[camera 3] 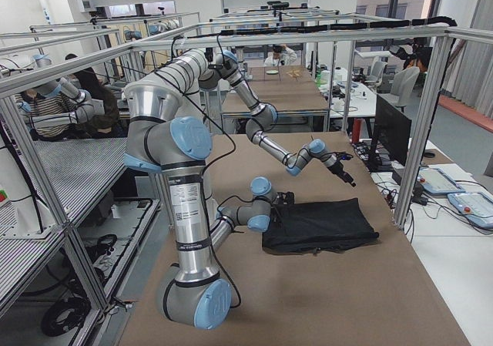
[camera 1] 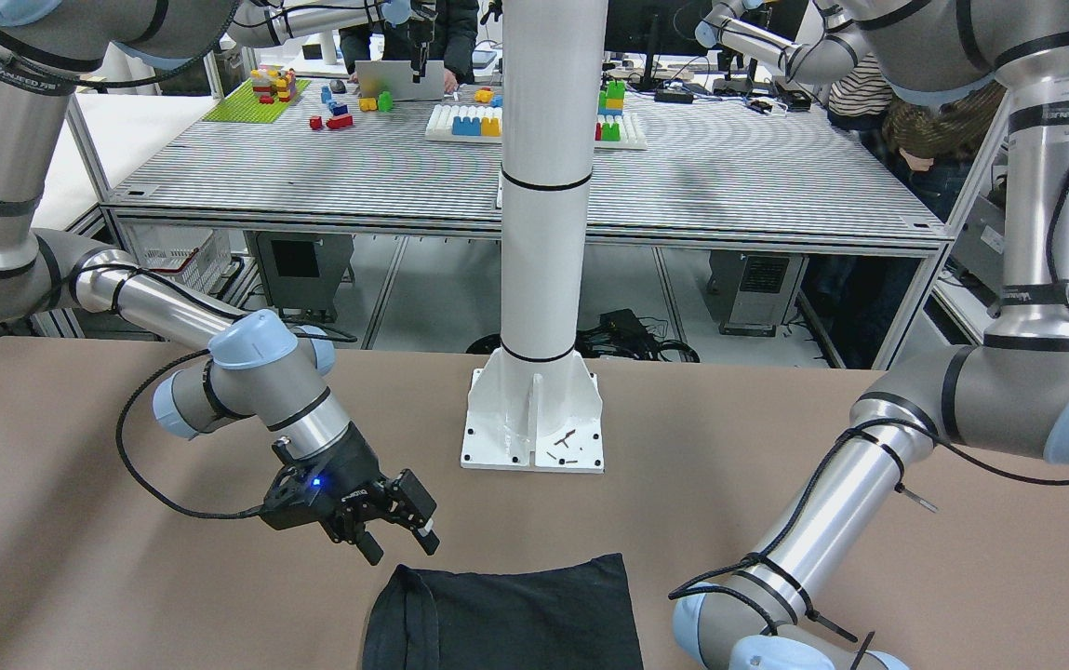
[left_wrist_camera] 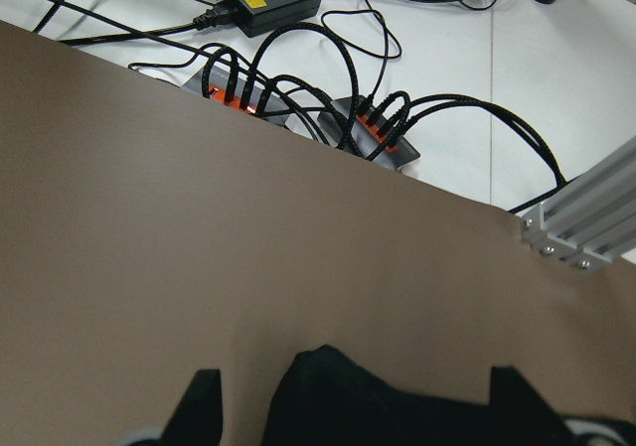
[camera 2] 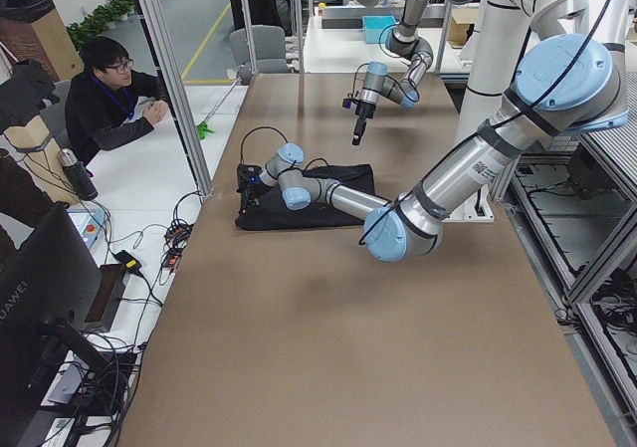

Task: Fold clothes
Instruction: 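Release the shirt and move the left gripper back while the right gripper presses the fold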

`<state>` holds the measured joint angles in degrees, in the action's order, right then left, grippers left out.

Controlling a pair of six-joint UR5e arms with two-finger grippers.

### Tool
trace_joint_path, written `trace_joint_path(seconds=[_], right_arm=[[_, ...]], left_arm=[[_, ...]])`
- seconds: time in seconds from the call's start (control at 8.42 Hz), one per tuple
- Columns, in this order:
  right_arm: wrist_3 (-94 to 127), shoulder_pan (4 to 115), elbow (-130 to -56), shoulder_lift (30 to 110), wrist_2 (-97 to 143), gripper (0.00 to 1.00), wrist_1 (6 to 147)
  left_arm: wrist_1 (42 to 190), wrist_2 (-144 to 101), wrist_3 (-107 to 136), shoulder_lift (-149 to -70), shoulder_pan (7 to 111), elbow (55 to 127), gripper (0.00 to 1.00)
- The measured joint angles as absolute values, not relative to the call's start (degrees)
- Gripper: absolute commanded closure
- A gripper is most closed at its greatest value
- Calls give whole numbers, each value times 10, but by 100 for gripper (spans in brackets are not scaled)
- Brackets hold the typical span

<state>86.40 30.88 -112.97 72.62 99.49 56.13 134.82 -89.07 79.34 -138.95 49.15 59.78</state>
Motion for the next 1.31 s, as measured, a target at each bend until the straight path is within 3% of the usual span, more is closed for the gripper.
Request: trace_joint_path(seconds=[0.36,0.71,1.31], right_arm=[[745,311,-1098,663,903,6,626],[691,330,-955,583,834,6,584],[623,371,-692,431,788,7,539]], left_arm=[[1349,-1019,725,-1256,528,746,5],[1345,-1083,685,-1162,549,850,5],[1344,-1086,680,-1146,547,872,5]])
